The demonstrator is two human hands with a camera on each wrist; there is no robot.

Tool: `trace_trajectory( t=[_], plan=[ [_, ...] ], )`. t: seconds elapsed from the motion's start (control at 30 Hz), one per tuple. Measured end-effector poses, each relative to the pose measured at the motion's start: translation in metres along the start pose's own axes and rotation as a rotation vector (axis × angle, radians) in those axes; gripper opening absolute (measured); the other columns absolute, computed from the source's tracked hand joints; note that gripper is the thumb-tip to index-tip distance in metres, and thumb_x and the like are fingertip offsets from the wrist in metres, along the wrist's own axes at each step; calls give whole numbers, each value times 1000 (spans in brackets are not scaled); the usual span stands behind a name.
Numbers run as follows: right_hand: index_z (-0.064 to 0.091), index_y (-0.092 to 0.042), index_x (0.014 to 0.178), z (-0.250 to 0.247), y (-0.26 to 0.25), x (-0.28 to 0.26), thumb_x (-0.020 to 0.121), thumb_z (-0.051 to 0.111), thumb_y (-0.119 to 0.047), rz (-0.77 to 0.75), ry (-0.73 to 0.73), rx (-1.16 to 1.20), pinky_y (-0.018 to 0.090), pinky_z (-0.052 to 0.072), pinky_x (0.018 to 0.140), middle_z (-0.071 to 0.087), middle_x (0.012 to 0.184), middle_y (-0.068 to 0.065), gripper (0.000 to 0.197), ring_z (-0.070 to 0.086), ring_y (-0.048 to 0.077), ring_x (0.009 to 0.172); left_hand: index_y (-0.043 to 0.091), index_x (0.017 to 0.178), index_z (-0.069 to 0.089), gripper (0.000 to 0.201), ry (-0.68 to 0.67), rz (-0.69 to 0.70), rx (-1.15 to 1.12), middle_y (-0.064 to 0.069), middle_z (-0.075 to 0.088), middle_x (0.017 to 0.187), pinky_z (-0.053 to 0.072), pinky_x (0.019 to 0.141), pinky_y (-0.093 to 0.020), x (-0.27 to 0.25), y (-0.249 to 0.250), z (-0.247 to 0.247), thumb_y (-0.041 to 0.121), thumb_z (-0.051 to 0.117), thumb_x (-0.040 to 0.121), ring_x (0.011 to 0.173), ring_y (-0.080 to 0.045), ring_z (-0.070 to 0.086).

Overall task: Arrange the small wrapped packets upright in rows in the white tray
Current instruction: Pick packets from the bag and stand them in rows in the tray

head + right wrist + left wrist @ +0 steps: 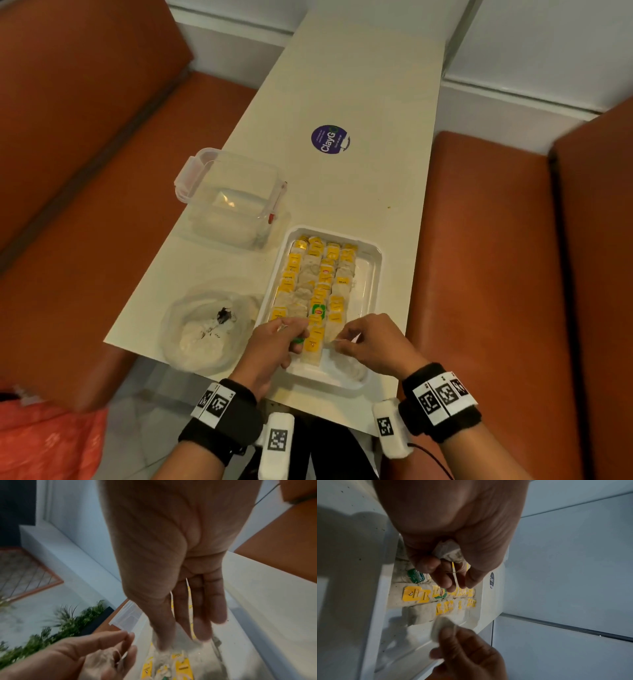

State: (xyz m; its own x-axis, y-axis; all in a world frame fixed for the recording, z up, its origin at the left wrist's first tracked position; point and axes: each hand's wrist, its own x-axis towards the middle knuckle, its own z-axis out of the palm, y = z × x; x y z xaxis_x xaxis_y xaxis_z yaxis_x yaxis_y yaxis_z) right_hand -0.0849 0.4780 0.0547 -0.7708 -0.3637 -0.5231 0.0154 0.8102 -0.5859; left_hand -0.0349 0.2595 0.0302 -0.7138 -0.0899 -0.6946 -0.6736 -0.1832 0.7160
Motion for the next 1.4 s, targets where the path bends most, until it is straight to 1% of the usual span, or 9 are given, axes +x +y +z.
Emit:
trace_trajectory(
  t=[0.07,0.33,0.5,0.6,0.9,1.0,1.13,1.3,1.4],
  plan=[
    [81,-26,101,2,0,3,92,74,-37,10,-72,-71,26,54,82,78,97,-10,16,68,6,86,8,106,79,21,2,-8,-15,-4,74,88,34,50,-24,1,0,-4,25,71,97,66,-12,55],
    [77,-24,100,24,3,21,91,74,-25,52,-100,-148,26,47,74,74,93,-6,10,67,15,86,5,109,77,24,36,-39,-54,-4,75,86,34,50,-24,8,-3,-11,26,72,97,65,-11,54],
    [76,-26,104,39,9,26,92,70,-21,21,-112,-199,27,49,78,77,103,-6,14,69,18,96,2,109,75,27,33,-45,-45,-5,74,87,34,50,-25,11,-6,-12,27,72,97,65,-11,55],
    [73,-28,107,45,12,32,96,64,-23,17,-42,-223,30,50,83,76,105,-5,15,69,21,99,3,106,75,25,37,-45,-45,-6,74,86,35,49,-24,13,-5,-11,26,73,97,65,-11,55],
    [67,-24,105,56,15,40,95,61,-16,27,167,-190,30,44,73,60,104,0,14,61,23,93,5,103,74,19,47,-48,-35,-5,73,85,33,51,-26,14,2,-4,23,71,97,62,-11,56],
    [66,-22,105,54,16,41,95,62,-13,42,170,-155,33,50,75,58,104,2,13,62,26,89,5,104,74,19,52,-58,-28,-5,74,85,33,51,-26,15,2,-4,23,72,97,62,-11,56],
    [67,-21,107,50,14,42,95,60,-10,62,164,-111,34,52,78,57,102,1,18,61,23,87,5,104,74,20,47,-69,-16,-4,74,83,34,51,-26,14,3,-4,24,71,97,63,-12,56],
    [63,-19,114,45,12,39,93,65,-10,102,137,-43,25,42,73,51,105,-3,23,51,4,76,5,104,74,20,42,-76,-16,-4,73,83,34,50,-25,12,4,-5,24,71,97,63,-13,55],
    [60,-19,114,46,11,37,90,71,-10,110,129,-59,27,42,73,52,108,-1,28,53,14,85,6,103,73,19,42,-79,-18,-4,73,83,34,50,-25,11,4,-4,24,70,98,63,-12,55]
  ],
)
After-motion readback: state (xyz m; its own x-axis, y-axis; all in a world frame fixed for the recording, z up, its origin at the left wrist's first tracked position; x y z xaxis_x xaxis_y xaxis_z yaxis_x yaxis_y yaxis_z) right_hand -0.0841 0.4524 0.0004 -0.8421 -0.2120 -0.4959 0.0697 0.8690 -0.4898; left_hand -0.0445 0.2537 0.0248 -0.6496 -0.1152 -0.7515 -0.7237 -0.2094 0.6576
